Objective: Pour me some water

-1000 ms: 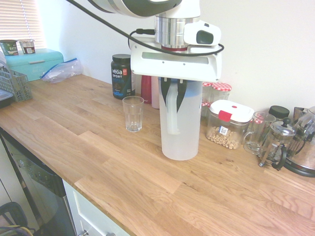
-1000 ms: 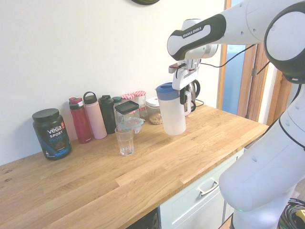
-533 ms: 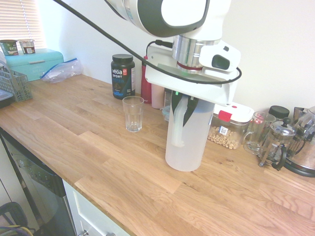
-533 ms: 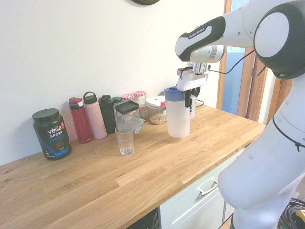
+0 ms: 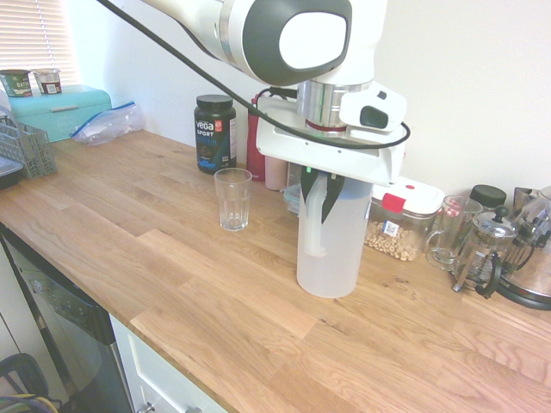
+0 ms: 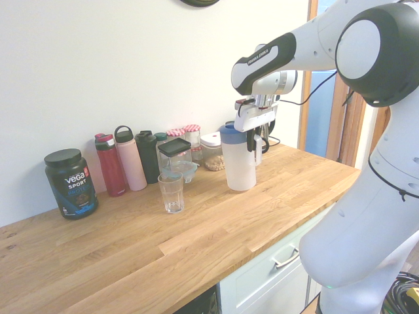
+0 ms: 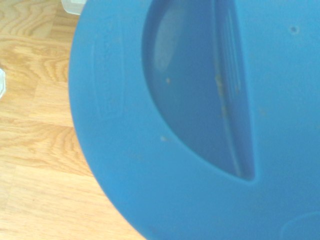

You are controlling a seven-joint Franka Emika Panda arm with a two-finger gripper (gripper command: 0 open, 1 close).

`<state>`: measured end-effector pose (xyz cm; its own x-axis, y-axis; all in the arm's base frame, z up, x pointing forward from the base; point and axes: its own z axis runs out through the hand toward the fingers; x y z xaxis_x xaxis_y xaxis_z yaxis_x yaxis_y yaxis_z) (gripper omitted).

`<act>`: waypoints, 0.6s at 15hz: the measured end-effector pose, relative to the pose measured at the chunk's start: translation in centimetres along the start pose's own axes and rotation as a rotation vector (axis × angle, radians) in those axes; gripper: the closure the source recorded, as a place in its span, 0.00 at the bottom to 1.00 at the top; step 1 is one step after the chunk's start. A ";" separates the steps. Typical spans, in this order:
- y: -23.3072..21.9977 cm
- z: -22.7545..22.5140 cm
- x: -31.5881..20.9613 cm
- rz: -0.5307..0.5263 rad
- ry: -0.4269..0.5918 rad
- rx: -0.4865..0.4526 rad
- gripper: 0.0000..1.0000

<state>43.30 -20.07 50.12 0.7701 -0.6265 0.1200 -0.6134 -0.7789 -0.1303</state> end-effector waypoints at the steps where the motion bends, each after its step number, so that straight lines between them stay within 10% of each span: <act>1: 0.0 0.3 0.1 0.006 0.000 -0.001 1.00; 2: 0.1 0.5 0.2 0.011 0.007 0.005 0.00; 9: 0.7 1.4 0.2 0.036 0.026 0.017 0.00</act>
<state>43.24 -20.69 48.62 0.7427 -0.6548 0.1402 -0.6374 -0.7554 -0.1520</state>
